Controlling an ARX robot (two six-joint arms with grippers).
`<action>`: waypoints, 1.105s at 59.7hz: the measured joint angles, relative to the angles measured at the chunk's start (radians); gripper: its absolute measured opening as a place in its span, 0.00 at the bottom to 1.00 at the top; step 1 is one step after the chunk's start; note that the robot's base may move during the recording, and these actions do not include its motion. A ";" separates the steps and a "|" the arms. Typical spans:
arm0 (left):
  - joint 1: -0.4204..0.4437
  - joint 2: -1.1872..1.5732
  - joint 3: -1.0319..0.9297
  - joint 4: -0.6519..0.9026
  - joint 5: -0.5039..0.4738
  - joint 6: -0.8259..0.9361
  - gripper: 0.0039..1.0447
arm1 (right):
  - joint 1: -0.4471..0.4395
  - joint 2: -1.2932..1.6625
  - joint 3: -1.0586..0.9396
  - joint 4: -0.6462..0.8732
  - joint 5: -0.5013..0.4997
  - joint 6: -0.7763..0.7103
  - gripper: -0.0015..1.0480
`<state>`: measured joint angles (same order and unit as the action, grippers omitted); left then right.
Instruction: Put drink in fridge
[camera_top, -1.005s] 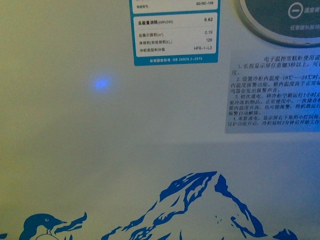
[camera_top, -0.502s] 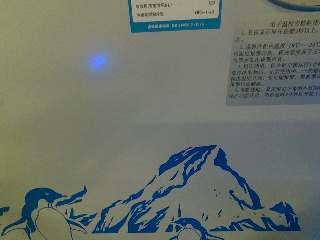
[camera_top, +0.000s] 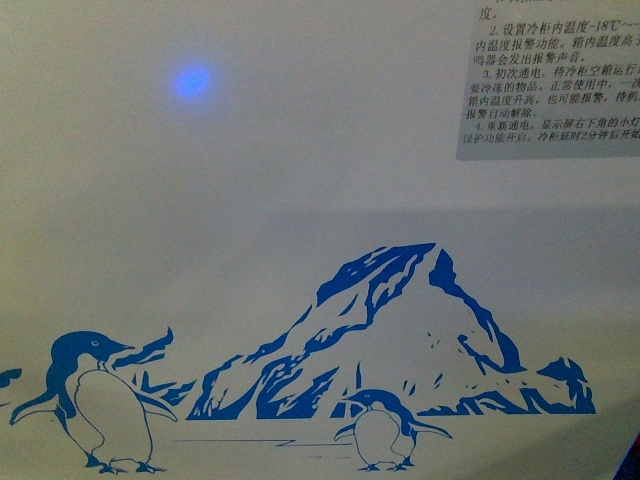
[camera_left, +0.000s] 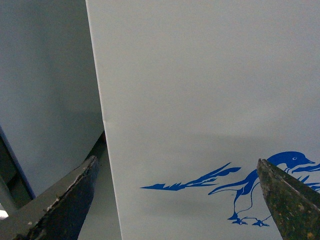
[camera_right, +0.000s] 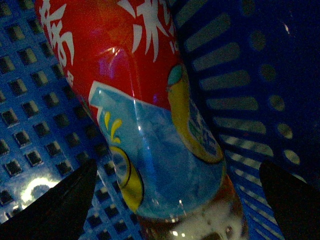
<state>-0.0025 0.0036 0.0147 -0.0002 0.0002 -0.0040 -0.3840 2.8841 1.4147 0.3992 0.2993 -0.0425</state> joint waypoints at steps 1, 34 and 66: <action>0.000 0.000 0.000 0.000 0.000 0.000 0.92 | 0.000 0.004 0.007 -0.003 0.000 0.002 0.93; 0.000 0.000 0.000 0.000 0.000 0.000 0.92 | -0.018 0.164 0.213 -0.094 -0.048 0.095 0.93; 0.000 0.000 0.000 0.000 0.000 0.000 0.92 | -0.034 0.148 0.179 -0.055 -0.158 0.107 0.50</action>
<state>-0.0025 0.0036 0.0147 -0.0002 -0.0002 -0.0040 -0.4175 3.0322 1.5932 0.3443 0.1410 0.0647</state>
